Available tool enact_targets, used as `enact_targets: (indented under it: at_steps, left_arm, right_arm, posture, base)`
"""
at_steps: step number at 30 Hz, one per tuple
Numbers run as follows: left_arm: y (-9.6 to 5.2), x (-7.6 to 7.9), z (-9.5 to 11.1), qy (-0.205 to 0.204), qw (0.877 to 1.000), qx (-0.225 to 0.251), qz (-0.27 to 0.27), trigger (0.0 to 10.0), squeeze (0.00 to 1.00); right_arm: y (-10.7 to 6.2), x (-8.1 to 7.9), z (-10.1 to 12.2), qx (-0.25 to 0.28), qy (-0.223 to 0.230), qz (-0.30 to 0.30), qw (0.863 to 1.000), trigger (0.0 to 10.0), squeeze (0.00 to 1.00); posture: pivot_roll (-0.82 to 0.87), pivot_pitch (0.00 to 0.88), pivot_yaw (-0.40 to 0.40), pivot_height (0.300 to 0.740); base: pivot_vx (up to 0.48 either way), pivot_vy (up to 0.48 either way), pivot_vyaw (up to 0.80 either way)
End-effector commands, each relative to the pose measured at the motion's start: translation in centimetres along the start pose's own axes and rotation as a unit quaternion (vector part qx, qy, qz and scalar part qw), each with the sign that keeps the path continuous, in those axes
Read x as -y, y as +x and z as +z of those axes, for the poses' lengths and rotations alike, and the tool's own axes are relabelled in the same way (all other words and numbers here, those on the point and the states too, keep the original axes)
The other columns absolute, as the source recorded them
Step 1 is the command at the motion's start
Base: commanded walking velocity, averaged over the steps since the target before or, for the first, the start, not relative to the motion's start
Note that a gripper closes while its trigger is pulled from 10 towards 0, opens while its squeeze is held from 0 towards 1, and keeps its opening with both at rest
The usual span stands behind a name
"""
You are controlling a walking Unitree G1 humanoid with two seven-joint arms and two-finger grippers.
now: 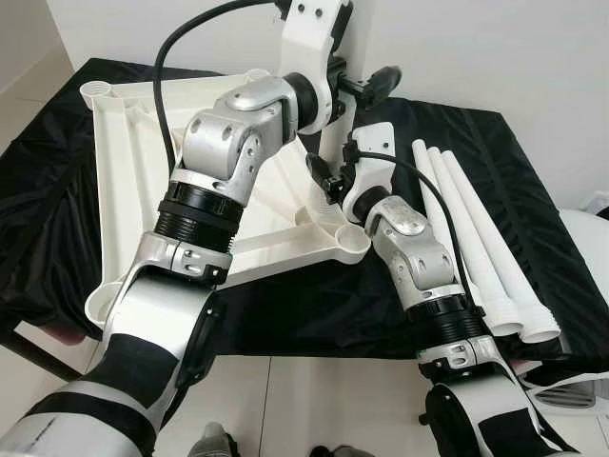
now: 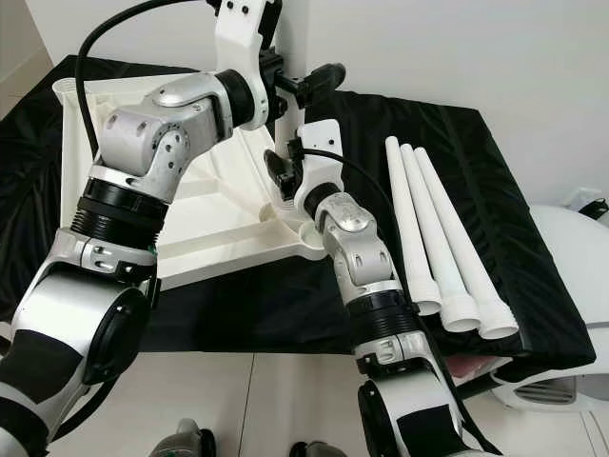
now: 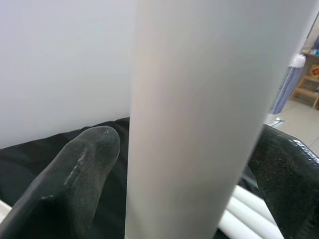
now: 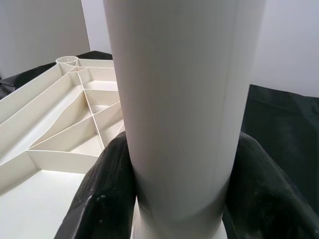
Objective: Building children table
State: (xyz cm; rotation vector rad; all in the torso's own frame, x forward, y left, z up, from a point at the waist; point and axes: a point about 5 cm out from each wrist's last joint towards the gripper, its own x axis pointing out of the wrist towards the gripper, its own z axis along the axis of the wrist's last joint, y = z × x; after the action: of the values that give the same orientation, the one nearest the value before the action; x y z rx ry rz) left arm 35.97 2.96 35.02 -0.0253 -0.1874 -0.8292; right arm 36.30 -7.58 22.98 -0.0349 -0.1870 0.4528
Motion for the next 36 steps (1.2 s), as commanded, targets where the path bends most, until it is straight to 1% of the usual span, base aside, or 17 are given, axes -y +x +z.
enact_targets:
  at_steps: [1, 5, 7, 12, 13, 15, 17, 19, 21, 22, 26, 27, 30, 31, 34, 35, 36]
  left_arm:
    - [0.1, 0.5, 0.6, 0.003, 1.0, 0.005, -0.018, 10.0, 1.0]
    - [-0.6, 0.4, 0.9, -0.004, 1.0, 0.01, -0.021, 10.0, 1.0]
    - [-1.1, 0.8, 1.2, -0.01, 0.999, 0.015, -0.033, 10.0, 1.0]
    - [-1.5, 1.0, 1.1, -0.008, 0.999, 0.011, -0.045, 10.0, 1.0]
    - [-1.7, 1.1, 1.1, -0.008, 0.999, 0.011, -0.051, 10.0, 0.0]
    - [-1.8, 1.2, 1.1, -0.009, 0.998, 0.012, -0.055, 10.0, 0.0]
    - [-2.2, 1.3, 1.1, -0.015, 0.998, 0.016, -0.058, 10.0, 0.0]
    - [-2.2, 1.3, 1.1, -0.015, 0.998, 0.016, -0.058, 10.0, 0.0]
    - [-2.7, 0.9, 1.0, -0.022, 0.998, 0.021, -0.049, 10.0, 0.0]
    - [-2.7, 0.9, 1.0, -0.022, 0.998, 0.021, -0.049, 10.0, 0.0]
    - [-3.9, 0.2, 0.0, -0.036, 0.999, 0.025, -0.029, 10.0, 0.0]
    - [-3.9, 0.2, 0.0, -0.036, 0.999, 0.025, -0.029, 10.0, 0.0]
    - [-4.7, 0.6, -3.3, -0.054, 0.998, -0.011, -0.006, 10.0, 0.0]
    - [-4.7, 0.6, -3.3, -0.054, 0.998, -0.011, -0.006, 10.0, 0.0]
    - [-5.3, 1.2, -6.7, -0.033, 0.998, -0.049, 0.015, 10.0, 0.0]
    - [-5.3, 1.2, -6.7, -0.033, 0.998, -0.049, 0.015, 10.0, 0.0]
    - [-5.4, 1.3, -7.3, -0.027, 0.998, -0.056, 0.02, 10.0, 0.0]
  right_arm:
    - [0.1, 0.5, 0.5, 0.012, -0.001, -0.009, 1.0, 10.0, 0.0]
    - [0.0, 1.1, 0.5, 0.014, 0.0, -0.019, 1.0, 10.0, 0.0]
    - [0.0, 1.7, 0.4, 0.012, 0.0, -0.032, 0.999, 10.0, 0.0]
    - [-0.1, 2.3, 0.3, 0.011, 0.0, -0.047, 0.999, 10.0, 0.0]
    - [-0.2, 2.7, 0.2, 0.011, 0.001, -0.057, 0.998, 10.0, 0.0]
    - [-0.2, 3.0, 0.2, 0.01, 0.001, -0.064, 0.998, 10.0, 0.0]
    - [-0.4, 4.0, 0.1, 0.01, 0.007, -0.09, 0.996, 10.0, 0.0]
    - [-0.4, 4.0, 0.1, 0.01, 0.007, -0.09, 0.996, 10.0, 0.0]
    - [-0.7, 5.2, 0.2, 0.019, 0.013, -0.114, 0.993, 10.0, 0.0]
    - [-0.7, 5.2, 0.2, 0.019, 0.013, -0.114, 0.993, 10.0, 0.0]
    - [-1.5, 6.7, 0.4, 0.034, 0.02, -0.127, 0.991, 10.0, 0.0]
    - [-1.5, 6.7, 0.4, 0.034, 0.02, -0.127, 0.991, 10.0, 0.0]
    - [-2.3, 7.2, 0.4, 0.046, 0.025, -0.108, 0.993, 10.0, 0.0]
    - [-2.3, 7.2, 0.4, 0.046, 0.025, -0.108, 0.993, 10.0, 0.0]
    - [-3.0, 7.1, 0.2, 0.048, 0.022, -0.077, 0.996, 10.0, 0.0]
    - [-3.0, 7.1, 0.2, 0.048, 0.022, -0.077, 0.996, 10.0, 0.0]
    - [-3.1, 7.1, 0.1, 0.048, 0.02, -0.071, 0.996, 10.0, 0.0]
  posture:
    - [0.01, 0.064, -0.084, 0.74]
    - [0.01, 0.058, -0.086, 0.74]
    - [0.01, 0.053, -0.087, 0.74]
    - [0.02, 0.048, -0.089, 0.74]
    - [0.02, 0.044, -0.089, 0.74]
    - [0.02, 0.044, -0.089, 0.74]
    - [0.02, 0.039, -0.089, 0.74]
    - [0.02, 0.039, -0.089, 0.74]
    - [0.02, 0.044, -0.083, 0.74]
    - [0.02, 0.044, -0.083, 0.74]
    - [0.01, 0.052, -0.079, 0.74]
    - [0.01, 0.052, -0.079, 0.74]
    - [0.01, 0.066, -0.077, 0.74]
    - [0.01, 0.066, -0.077, 0.74]
    - [0.01, 0.07, -0.074, 0.74]
    - [0.01, 0.07, -0.074, 0.74]
    - [0.01, 0.07, -0.074, 0.74]
  base:
    - [0.0, 0.0, 0.0]
    - [0.0, 0.0, 0.0]
    - [0.0, 0.0, 0.0]
    - [0.0, 0.0, 0.0]
    - [0.0, 0.0, 0.0]
    - [0.0, 0.0, 0.0]
    - [0.0, 0.0, 0.0]
    - [0.0, 0.0, 0.0]
    - [0.0, 0.0, 0.0]
    - [0.0, 0.0, 0.0]
    - [0.0, 0.0, 0.0]
    - [0.0, 0.0, 0.0]
    - [0.0, 0.0, 0.0]
    - [0.0, 0.0, 0.0]
    - [0.0, 0.0, 0.0]
    - [0.0, 0.0, 0.0]
    - [0.0, 0.0, 0.0]
